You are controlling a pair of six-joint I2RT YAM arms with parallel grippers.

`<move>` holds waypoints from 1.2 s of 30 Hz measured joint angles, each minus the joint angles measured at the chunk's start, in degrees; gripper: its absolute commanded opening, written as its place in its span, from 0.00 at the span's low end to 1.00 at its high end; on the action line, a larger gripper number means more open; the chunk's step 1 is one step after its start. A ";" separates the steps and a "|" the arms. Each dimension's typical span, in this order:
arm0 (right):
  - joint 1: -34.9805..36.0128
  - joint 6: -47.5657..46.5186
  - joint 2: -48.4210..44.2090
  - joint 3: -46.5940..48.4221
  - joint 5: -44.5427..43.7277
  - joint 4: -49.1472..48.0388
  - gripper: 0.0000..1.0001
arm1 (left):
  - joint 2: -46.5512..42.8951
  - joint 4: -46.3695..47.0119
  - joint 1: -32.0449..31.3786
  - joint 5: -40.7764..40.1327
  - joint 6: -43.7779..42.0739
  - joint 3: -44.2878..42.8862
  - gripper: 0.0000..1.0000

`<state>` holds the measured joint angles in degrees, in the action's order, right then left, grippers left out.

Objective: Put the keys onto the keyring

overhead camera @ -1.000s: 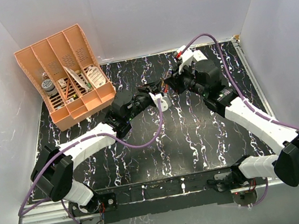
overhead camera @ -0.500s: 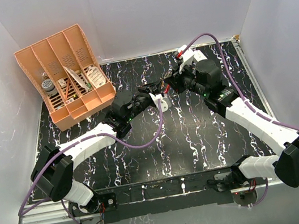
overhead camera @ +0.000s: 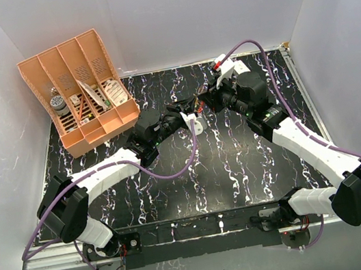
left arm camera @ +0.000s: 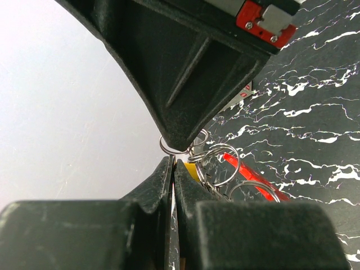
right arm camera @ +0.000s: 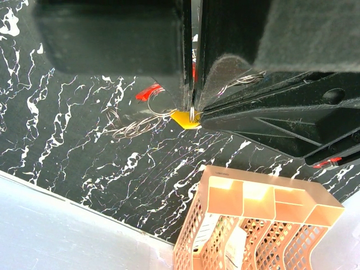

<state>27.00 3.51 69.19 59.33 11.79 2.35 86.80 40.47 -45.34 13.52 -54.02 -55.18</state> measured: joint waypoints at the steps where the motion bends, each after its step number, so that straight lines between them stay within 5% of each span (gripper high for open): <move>1: 0.00 0.00 0.00 0.00 0.00 0.00 0.00 | 0.00 0.00 0.00 0.02 0.00 0.00 0.00; 36: 0.00 0.00 -0.83 -0.37 1.03 0.09 0.00 | 0.02 -0.02 0.00 0.46 -0.85 0.00 0.00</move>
<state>27.00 3.51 68.36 58.96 12.82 2.44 86.83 40.45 -45.34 13.98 -54.87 -55.18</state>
